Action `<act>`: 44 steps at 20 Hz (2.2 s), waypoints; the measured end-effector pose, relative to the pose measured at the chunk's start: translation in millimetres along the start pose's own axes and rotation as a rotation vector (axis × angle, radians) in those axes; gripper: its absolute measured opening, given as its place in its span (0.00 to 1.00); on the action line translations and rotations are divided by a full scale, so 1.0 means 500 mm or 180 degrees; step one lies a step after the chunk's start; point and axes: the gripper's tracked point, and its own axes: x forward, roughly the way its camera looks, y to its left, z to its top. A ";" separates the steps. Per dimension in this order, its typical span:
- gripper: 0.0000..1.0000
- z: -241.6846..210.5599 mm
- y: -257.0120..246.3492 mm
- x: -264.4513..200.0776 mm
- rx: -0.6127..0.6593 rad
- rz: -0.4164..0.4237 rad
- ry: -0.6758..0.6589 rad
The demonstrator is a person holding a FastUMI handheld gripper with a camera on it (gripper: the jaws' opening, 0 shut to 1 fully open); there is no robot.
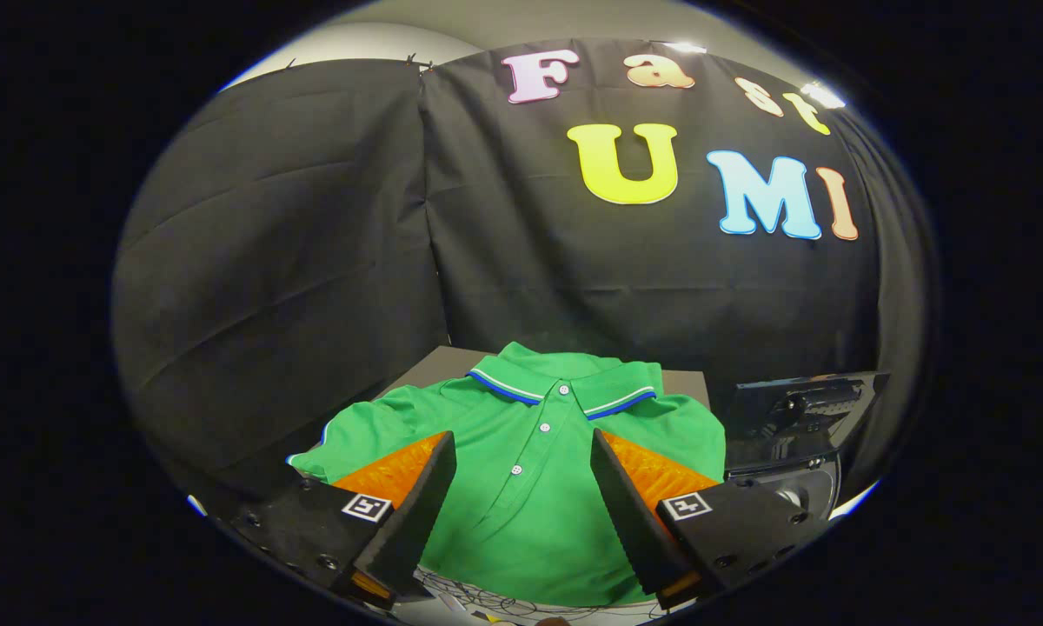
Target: Put the clothes into the washing machine and then close the washing machine lid.
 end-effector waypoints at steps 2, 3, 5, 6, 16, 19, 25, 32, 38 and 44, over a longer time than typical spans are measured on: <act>0.97 -0.010 0.007 0.016 -0.0004 0.0025 0.0081; 0.97 -0.014 0.011 0.022 -0.0021 0.0037 0.0116; 0.97 -0.031 0.010 0.035 -0.0095 -0.0001 0.0217; 0.97 -0.039 0.012 0.042 -0.0128 -0.0012 0.0249; 0.97 -0.109 0.009 0.076 -0.0264 -0.0106 0.0544; 0.97 -0.113 0.013 0.075 -0.0294 -0.0103 0.0495; 0.86 -0.109 0.016 0.092 -0.0287 -0.0091 0.0561; 0.02 -0.101 0.020 0.094 -0.0303 -0.0220 0.0263; 0.01 -0.013 0.002 0.032 -0.0118 -0.0157 -0.0212; 0.01 0.054 -0.082 -0.037 -0.0076 -0.0146 -0.0528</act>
